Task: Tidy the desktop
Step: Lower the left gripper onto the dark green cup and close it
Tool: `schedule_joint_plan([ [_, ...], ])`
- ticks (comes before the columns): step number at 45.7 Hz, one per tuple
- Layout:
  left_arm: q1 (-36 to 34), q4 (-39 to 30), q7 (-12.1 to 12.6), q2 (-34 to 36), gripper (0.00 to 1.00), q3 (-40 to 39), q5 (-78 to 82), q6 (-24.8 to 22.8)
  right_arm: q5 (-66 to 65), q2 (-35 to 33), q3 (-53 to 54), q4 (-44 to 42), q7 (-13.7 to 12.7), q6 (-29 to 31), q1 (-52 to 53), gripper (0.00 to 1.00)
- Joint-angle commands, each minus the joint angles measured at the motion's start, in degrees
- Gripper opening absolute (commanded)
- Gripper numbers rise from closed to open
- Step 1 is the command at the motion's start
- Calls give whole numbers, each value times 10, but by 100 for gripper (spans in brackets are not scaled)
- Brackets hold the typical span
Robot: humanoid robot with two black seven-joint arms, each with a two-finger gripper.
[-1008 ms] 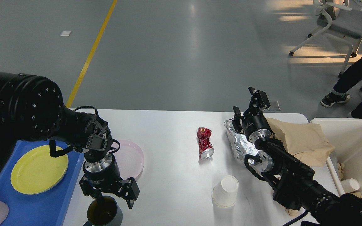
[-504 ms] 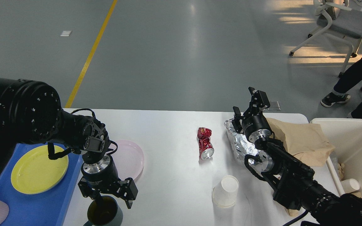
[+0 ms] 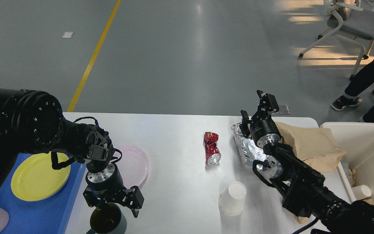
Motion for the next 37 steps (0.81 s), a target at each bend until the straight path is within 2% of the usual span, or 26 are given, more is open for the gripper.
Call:
schedule_joint_plan([
  [1,9,10,0,0,95,-5,1,2,0,0,0,0,0,0,0,100],
  [20,19,10,3,-3,82,-9,1,20,0,0,0,0,0,0,0,100],
  [29,19,10,3,0,72,-9,1,14,0,0,0,0,0,0,0,100],
  [37,19,10,2,-3,58,-9,1,8,0,0,0,0,0,0,0,100],
])
